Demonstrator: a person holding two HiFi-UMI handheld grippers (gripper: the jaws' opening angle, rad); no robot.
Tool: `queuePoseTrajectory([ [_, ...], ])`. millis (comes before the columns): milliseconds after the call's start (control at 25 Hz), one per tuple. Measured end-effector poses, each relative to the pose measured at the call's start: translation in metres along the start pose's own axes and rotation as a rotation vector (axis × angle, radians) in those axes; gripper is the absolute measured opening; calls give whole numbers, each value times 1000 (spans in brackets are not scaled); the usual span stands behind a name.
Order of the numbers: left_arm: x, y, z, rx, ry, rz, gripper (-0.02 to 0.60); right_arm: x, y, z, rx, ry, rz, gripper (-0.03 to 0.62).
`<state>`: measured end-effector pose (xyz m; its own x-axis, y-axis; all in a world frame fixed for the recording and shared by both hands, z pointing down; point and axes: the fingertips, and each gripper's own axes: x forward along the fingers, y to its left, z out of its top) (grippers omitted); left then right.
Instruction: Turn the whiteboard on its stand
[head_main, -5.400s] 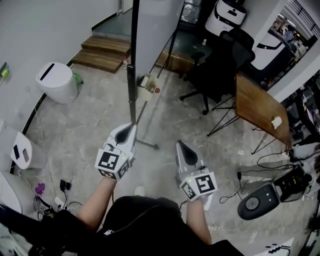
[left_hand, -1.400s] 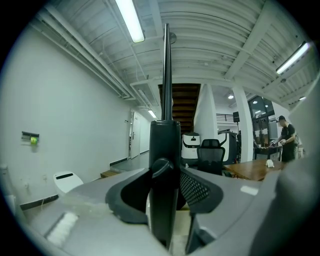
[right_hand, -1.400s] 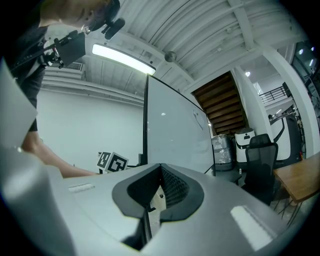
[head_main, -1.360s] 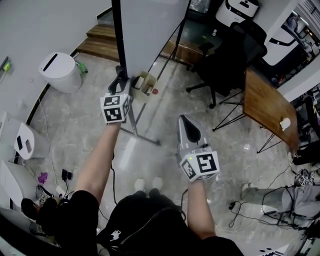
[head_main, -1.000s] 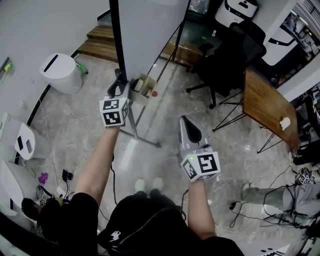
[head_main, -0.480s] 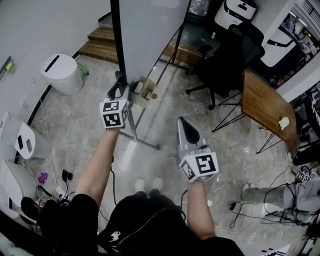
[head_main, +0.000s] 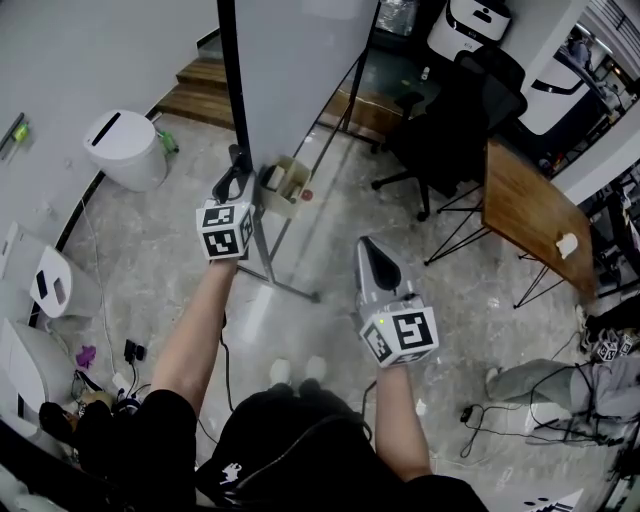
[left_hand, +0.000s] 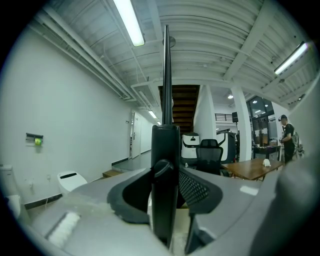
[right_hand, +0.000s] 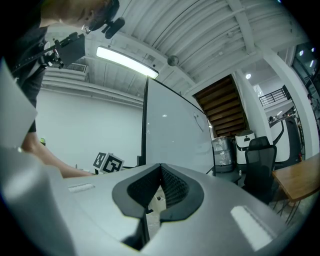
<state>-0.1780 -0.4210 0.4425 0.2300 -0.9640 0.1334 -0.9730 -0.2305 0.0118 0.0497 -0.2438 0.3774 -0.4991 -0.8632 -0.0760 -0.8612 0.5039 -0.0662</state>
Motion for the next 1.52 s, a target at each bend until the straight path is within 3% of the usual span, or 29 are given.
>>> queuePoseTrajectory([
  [760, -18, -5, -2, 2, 0, -9, 173, 7, -11, -1, 5, 8, 16, 6],
  [1280, -16, -3, -5, 44, -1, -29, 184, 8, -13, -3, 2, 0, 6, 6],
  [1520, -29, -5, 14, 81, -51, -21, 187, 4, -13, -1, 2, -3, -1, 6],
])
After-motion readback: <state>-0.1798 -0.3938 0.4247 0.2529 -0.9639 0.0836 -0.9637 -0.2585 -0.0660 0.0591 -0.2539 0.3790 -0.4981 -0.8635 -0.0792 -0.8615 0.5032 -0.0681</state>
